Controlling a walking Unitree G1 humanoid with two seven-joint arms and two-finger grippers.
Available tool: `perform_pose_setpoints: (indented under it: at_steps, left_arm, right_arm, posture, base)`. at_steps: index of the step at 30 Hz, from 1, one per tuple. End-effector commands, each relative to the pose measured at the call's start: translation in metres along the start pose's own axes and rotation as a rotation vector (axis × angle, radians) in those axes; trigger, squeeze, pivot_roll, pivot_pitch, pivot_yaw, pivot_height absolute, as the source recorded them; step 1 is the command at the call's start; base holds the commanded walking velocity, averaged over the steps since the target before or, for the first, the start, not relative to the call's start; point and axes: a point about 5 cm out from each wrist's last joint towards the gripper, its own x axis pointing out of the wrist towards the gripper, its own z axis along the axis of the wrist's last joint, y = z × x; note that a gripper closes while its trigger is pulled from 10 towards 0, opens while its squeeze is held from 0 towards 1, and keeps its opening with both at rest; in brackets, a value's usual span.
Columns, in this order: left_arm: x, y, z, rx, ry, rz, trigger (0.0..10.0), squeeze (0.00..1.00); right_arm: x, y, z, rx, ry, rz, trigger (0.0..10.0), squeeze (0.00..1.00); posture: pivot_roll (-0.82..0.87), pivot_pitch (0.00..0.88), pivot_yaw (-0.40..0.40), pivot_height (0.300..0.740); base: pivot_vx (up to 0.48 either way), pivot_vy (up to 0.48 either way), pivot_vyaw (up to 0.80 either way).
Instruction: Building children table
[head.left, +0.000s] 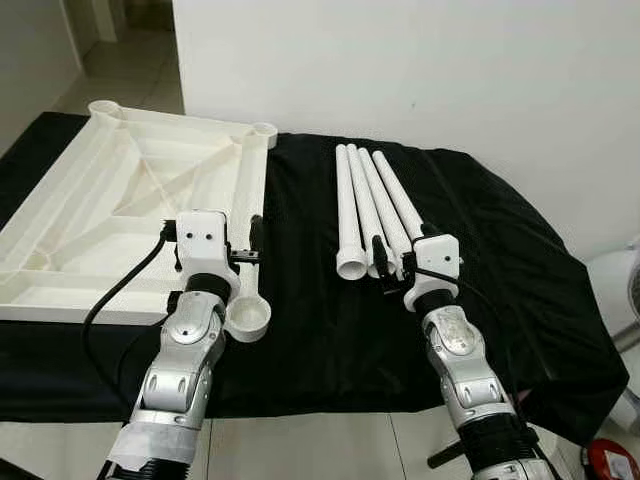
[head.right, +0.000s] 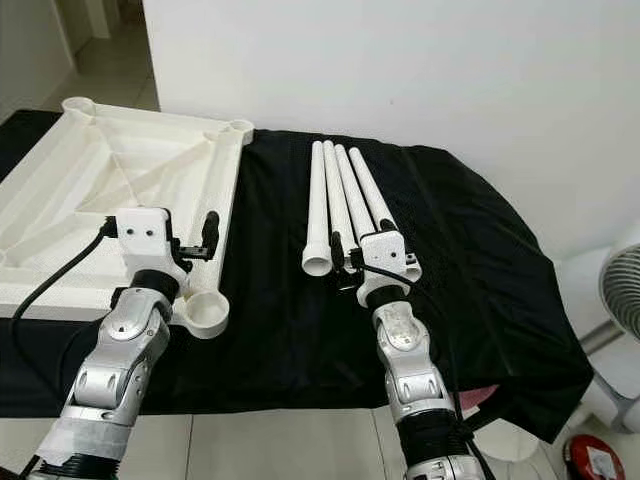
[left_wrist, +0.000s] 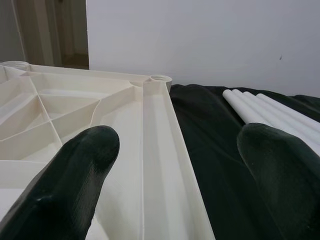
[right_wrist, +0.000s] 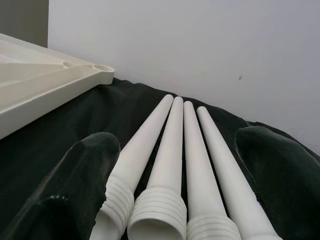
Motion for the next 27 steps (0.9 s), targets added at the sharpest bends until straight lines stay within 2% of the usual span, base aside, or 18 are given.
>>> perform_pose_setpoints:
  at_steps: [1, 9, 15, 25, 27]
  left_arm:
    - [0.0011, -0.0032, -0.0008, 0.012, 0.003, -0.008, 10.0, 0.0]
    - [0.0009, -0.0066, -0.0036, 0.021, 0.02, -0.026, 10.0, 0.0]
    - [0.003, -0.005, -0.0027, -0.008, 0.022, -0.045, 10.0, 0.0]
    - [0.0044, -0.0066, -0.0016, -0.013, 0.02, -0.046, 10.0, 0.0]
    - [0.0042, -0.0074, -0.0013, -0.016, 0.015, -0.048, 10.0, 0.0]
  right_arm:
    - [-0.0006, -0.0038, -0.001, -0.008, 0.003, -0.016, 10.0, 0.0]
    - [-0.0003, -0.0031, -0.0016, -0.003, 0.006, -0.019, 10.0, 0.0]
    - [0.0006, -0.0023, -0.002, 0.003, 0.009, -0.016, 10.0, 0.0]
    - [0.0007, -0.0017, -0.0023, -0.003, 0.008, -0.011, 10.0, 0.0]
    - [0.0006, -0.0016, -0.0024, -0.004, 0.008, -0.011, 10.0, 0.0]
  posture:
    - [0.02, 0.0, -0.114, 0.74]
    - [0.02, 0.0, -0.114, 0.74]
    - [0.02, 0.0, -0.113, 0.74]
    - [0.02, 0.0, -0.112, 0.74]
    - [0.02, 0.0, -0.111, 0.74]
  base:
    - [0.0, 0.0, 0.0]
    - [0.0, 0.0, 0.0]
    - [0.0, 0.0, 0.0]
    - [0.0, 0.445, 0.0]
    - [0.0, 0.0, 0.0]
